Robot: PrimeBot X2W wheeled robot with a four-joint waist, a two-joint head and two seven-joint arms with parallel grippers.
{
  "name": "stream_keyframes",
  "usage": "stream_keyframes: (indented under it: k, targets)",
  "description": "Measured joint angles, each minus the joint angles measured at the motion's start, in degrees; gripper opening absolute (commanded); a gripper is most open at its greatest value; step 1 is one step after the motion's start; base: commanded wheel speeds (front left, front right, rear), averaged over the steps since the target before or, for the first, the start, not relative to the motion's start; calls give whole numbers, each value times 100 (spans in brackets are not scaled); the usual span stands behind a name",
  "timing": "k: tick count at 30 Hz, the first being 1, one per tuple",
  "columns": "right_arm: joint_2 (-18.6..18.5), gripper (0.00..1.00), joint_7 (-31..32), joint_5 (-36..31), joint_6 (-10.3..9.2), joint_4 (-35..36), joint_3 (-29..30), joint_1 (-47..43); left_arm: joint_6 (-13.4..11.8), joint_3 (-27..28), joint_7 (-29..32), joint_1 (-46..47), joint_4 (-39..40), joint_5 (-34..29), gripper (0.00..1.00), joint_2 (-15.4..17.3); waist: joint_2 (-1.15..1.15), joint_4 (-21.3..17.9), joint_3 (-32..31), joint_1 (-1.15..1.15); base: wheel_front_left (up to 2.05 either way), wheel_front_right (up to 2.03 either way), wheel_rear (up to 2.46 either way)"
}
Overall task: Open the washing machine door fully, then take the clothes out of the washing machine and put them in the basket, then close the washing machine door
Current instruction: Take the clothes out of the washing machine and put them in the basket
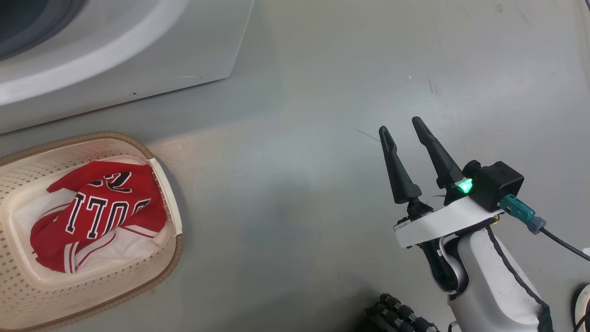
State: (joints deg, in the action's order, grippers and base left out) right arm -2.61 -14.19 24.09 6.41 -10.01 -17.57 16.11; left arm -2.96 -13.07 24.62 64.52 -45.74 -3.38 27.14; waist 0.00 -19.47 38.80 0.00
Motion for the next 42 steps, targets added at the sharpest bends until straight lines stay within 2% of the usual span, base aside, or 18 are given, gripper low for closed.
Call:
stream_keyframes:
  k: [7,8,9,10,20,36,42]
  targets:
    - [1,100,0,0,1,15,0,1,-2,29,73,102,-87,2,100,0,0,-10,43,0,0,0,0]
    - [1,100,0,1,1,15,0,1,-1,29,73,103,-105,4,86,-3,0,-9,44,0,0,0,0]
    - [1,100,0,1,1,15,0,1,-1,27,69,104,-121,15,17,-24,0,-7,43,0,0,0,0]
    - [1,100,0,1,1,14,0,2,-1,24,49,104,-152,30,0,-63,0,-5,37,0,0,0,0]
    - [2,100,0,0,1,-9,33,3,-2,20,-119,98,-444,87,0,-207,0,63,-147,0,0,0,0]
    - [0,100,0,-140,1,-132,205,-1,-18,32,-855,-121,-687,358,0,-710,0,238,-598,0,0,0,0]
    - [0,100,0,-171,0,-174,323,-23,183,18,-1401,-288,-693,559,0,-1085,0,381,-880,0,0,0,0]
